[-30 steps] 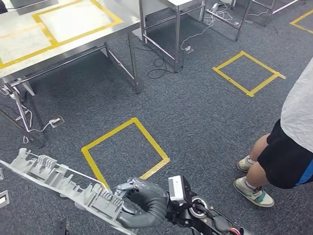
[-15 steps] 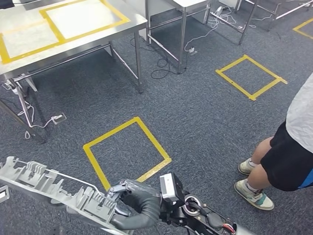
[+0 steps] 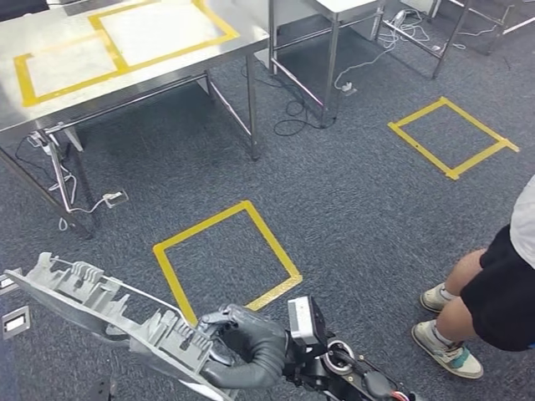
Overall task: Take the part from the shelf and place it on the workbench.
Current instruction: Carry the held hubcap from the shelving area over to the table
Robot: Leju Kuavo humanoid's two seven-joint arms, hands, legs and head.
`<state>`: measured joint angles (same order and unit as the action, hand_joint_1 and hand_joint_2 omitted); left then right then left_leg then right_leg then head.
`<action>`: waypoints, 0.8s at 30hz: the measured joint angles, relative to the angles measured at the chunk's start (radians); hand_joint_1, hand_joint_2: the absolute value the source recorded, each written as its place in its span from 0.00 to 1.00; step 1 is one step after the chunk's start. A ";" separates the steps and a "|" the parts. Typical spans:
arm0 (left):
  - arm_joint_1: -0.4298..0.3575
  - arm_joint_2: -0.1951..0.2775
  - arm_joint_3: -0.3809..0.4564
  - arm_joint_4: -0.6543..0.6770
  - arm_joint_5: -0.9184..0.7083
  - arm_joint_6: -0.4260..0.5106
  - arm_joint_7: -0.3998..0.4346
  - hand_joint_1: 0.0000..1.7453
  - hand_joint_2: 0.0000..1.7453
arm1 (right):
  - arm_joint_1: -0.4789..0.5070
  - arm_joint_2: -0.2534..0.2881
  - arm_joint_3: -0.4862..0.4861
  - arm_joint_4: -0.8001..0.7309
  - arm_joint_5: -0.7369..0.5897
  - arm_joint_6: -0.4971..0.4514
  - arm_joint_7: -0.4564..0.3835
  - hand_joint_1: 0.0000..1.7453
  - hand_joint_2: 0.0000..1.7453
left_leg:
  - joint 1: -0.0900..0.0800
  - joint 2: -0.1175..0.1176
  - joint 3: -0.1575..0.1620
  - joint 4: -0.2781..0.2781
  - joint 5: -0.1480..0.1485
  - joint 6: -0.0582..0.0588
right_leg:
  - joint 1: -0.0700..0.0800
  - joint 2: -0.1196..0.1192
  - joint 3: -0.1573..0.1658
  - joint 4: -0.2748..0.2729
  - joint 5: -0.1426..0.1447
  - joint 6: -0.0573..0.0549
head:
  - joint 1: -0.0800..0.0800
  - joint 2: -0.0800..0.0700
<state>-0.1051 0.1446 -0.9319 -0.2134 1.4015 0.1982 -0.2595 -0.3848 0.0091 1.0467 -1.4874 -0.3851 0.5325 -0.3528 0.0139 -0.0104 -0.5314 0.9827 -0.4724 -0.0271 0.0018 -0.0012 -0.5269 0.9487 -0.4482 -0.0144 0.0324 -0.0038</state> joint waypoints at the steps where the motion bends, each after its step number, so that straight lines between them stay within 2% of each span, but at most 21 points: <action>1: -0.002 0.000 0.001 0.000 0.001 0.001 0.000 0.00 0.00 | -0.001 0.000 0.000 0.000 -0.001 0.001 0.000 1.00 1.00 | 0.001 0.001 -0.020 0.039 -0.019 -0.003 | -0.001 -0.001 0.008 -0.005 0.000 -0.003 | -0.005 0.000; 4: -0.002 0.000 0.003 0.000 0.004 0.003 0.003 0.00 0.00 | -0.001 0.000 0.001 0.001 -0.002 0.006 0.000 1.00 1.00 | 0.003 0.003 -0.137 0.228 -0.088 -0.010 | -0.001 -0.004 0.017 -0.007 -0.008 -0.012 | -0.024 0.000; 5: 0.000 0.000 0.004 0.000 0.006 0.003 0.005 0.00 0.00 | -0.001 0.000 0.001 0.002 -0.002 0.007 0.000 1.00 1.00 | 0.003 0.003 -0.167 0.261 -0.090 -0.012 | 0.000 -0.004 0.021 -0.007 -0.013 -0.013 | -0.028 0.000; 6: 0.002 0.000 0.004 0.000 0.008 0.004 0.006 0.00 0.00 | -0.001 0.000 0.001 0.002 -0.002 0.008 0.000 1.00 1.00 | 0.004 0.003 -0.178 0.256 -0.070 -0.013 | -0.001 -0.003 0.027 -0.007 -0.018 -0.013 | -0.033 0.000; 7: 0.002 0.001 0.004 0.000 0.009 0.005 0.006 0.00 0.00 | -0.001 0.000 0.001 0.002 -0.002 0.008 0.000 1.00 1.00 | 0.005 0.004 -0.169 0.212 -0.031 -0.012 | -0.001 -0.002 0.036 -0.007 -0.025 -0.011 | -0.038 0.000; 8: 0.003 0.002 0.004 0.000 0.009 0.005 0.007 0.00 0.00 | -0.001 0.000 0.001 0.003 -0.002 0.008 0.000 1.00 1.00 | 0.005 0.005 -0.146 0.142 0.020 -0.011 | -0.001 -0.002 0.046 -0.007 -0.033 -0.008 | -0.044 0.000; 9: 0.002 0.003 0.005 0.000 0.010 0.006 0.007 0.00 0.00 | -0.001 0.000 0.001 0.003 -0.002 0.008 0.000 1.00 1.00 | 0.004 0.007 -0.121 0.074 0.054 -0.009 | 0.000 -0.002 0.056 -0.006 -0.041 -0.004 | -0.048 0.000; 10: 0.001 0.003 0.005 0.000 0.010 0.006 0.007 0.00 0.00 | -0.002 0.000 0.001 0.003 -0.002 0.009 0.000 1.00 1.00 | 0.002 0.010 -0.102 0.023 0.067 -0.005 | 0.001 -0.003 0.061 -0.005 -0.049 0.001 | -0.053 0.000; 11: 0.001 0.003 0.006 0.000 0.010 0.006 0.007 0.00 0.00 | -0.002 0.000 0.002 0.004 -0.002 0.009 0.000 1.00 1.00 | 0.000 0.012 -0.092 -0.003 0.073 0.001 | 0.002 -0.003 0.063 -0.003 -0.056 0.007 | -0.055 0.000; 12: 0.001 0.003 0.006 0.000 0.010 0.006 0.007 0.00 0.00 | -0.003 0.001 0.002 0.004 -0.002 0.010 0.000 1.00 1.00 | -0.002 0.014 -0.090 -0.009 0.064 0.007 | 0.004 -0.004 0.066 0.000 -0.060 0.013 | -0.055 0.000; 15: 0.002 0.001 0.007 0.000 0.011 0.006 0.008 0.00 0.00 | -0.006 0.001 0.003 0.005 -0.006 0.012 -0.002 1.00 1.00 | 0.001 0.012 -0.072 -0.015 0.065 0.026 | 0.003 -0.003 0.066 0.023 -0.076 0.029 | -0.049 0.000; 16: 0.002 0.001 0.008 0.000 0.010 0.006 0.008 0.00 0.00 | -0.008 0.001 0.003 0.005 -0.008 0.012 -0.003 1.00 1.00 | 0.002 0.012 -0.063 -0.016 0.061 0.031 | 0.001 -0.003 0.048 0.060 -0.089 0.034 | -0.044 0.000; 17: 0.001 0.002 0.009 0.000 0.008 0.005 0.007 0.00 0.00 | -0.009 0.001 0.003 0.005 -0.009 0.011 -0.004 1.00 1.00 | 0.002 0.011 -0.055 -0.018 0.056 0.036 | -0.001 -0.002 0.016 0.119 -0.108 0.038 | -0.039 0.000; 19: 0.000 0.003 0.011 0.000 0.003 0.005 0.006 0.00 0.00 | -0.008 0.001 0.003 0.005 -0.011 0.009 -0.005 1.00 1.00 | 0.000 0.009 -0.042 -0.018 0.044 0.042 | -0.003 -0.002 -0.068 0.258 -0.154 0.044 | -0.027 0.000; 20: 0.000 0.003 0.011 0.000 0.002 0.004 0.006 0.00 0.00 | -0.007 0.001 0.003 0.006 -0.011 0.009 -0.006 1.00 1.00 | -0.001 0.008 -0.035 -0.018 0.037 0.043 | -0.004 -0.002 -0.102 0.299 -0.164 0.045 | -0.024 0.000; 21: 0.001 0.003 0.011 0.000 0.000 0.004 0.006 0.00 0.00 | -0.006 0.001 0.003 0.006 -0.011 0.009 -0.006 1.00 1.00 | -0.002 0.006 -0.026 -0.018 0.031 0.042 | -0.003 -0.002 -0.119 0.306 -0.153 0.044 | -0.020 0.000; 22: 0.001 0.003 0.012 0.000 -0.001 0.004 0.006 0.00 0.00 | -0.006 0.001 0.003 0.006 -0.011 0.008 -0.006 1.00 1.00 | -0.004 0.004 -0.015 -0.018 0.024 0.042 | -0.002 -0.001 -0.119 0.273 -0.119 0.040 | -0.017 0.000; 24: 0.001 0.000 0.012 0.000 -0.002 0.003 0.006 0.00 0.00 | -0.005 0.001 0.002 0.006 -0.011 0.006 -0.006 1.00 1.00 | -0.005 0.001 0.006 -0.019 0.010 0.040 | 0.003 0.000 -0.084 0.145 -0.022 0.023 | -0.009 0.000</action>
<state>-0.1040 0.1451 -0.9202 -0.2136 1.3993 0.2010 -0.2536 -0.3900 0.0102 1.0489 -1.4816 -0.3964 0.5384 -0.3590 0.0087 -0.0094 -0.5251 0.9639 -0.4626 0.0130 0.0053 -0.0016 -0.6114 1.0933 -0.4705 0.0091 0.0235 -0.0039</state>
